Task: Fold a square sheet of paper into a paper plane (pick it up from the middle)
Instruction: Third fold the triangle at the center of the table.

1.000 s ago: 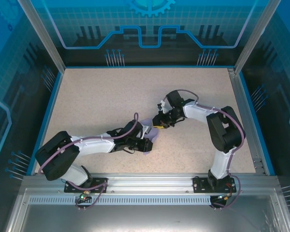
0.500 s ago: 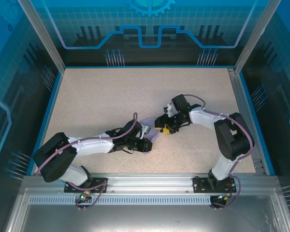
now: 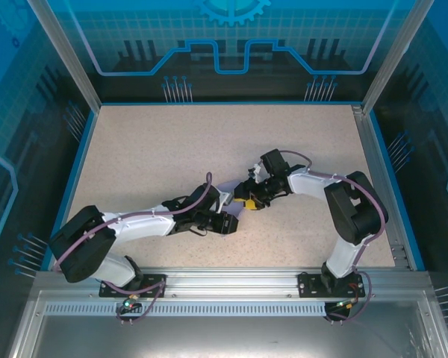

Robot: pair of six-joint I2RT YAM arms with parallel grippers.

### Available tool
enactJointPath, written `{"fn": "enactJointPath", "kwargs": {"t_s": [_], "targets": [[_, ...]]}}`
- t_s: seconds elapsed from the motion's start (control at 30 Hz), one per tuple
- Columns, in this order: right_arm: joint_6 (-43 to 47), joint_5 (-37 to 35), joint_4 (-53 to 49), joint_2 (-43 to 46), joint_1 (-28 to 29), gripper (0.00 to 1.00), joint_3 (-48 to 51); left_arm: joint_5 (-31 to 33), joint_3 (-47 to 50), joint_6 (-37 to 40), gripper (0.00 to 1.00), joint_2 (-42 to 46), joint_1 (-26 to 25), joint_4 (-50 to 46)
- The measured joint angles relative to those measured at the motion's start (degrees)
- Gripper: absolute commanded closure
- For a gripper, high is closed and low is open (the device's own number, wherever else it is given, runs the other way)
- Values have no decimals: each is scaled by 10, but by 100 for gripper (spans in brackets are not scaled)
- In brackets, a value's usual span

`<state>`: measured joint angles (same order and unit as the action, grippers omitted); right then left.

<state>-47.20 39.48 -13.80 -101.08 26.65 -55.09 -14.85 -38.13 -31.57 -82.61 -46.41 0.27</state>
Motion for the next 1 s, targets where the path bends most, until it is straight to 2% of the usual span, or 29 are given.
{"fn": "enactJointPath", "kwargs": {"t_s": [0.17, 0.37, 0.47, 0.7, 0.83, 1.0], "targets": [[-6, 0, 9, -2, 0, 50, 0, 17, -5, 0, 57, 14, -9, -1], [-8, 1, 10, -7, 0, 57, 0, 30, -9, 0, 54, 19, -15, -6], [-9, 2, 10, -7, 1, 58, 0, 33, -11, 0, 52, 19, -19, -12], [-12, 5, 10, -7, 1, 63, 0, 55, -30, 1, 40, 19, -36, -34], [-13, 7, 10, -7, 2, 63, 0, 94, -33, 0, 38, 28, -64, -48], [-8, 16, 4, -7, 5, 67, 0, 202, -49, 0, 38, 33, -145, -89]]}}
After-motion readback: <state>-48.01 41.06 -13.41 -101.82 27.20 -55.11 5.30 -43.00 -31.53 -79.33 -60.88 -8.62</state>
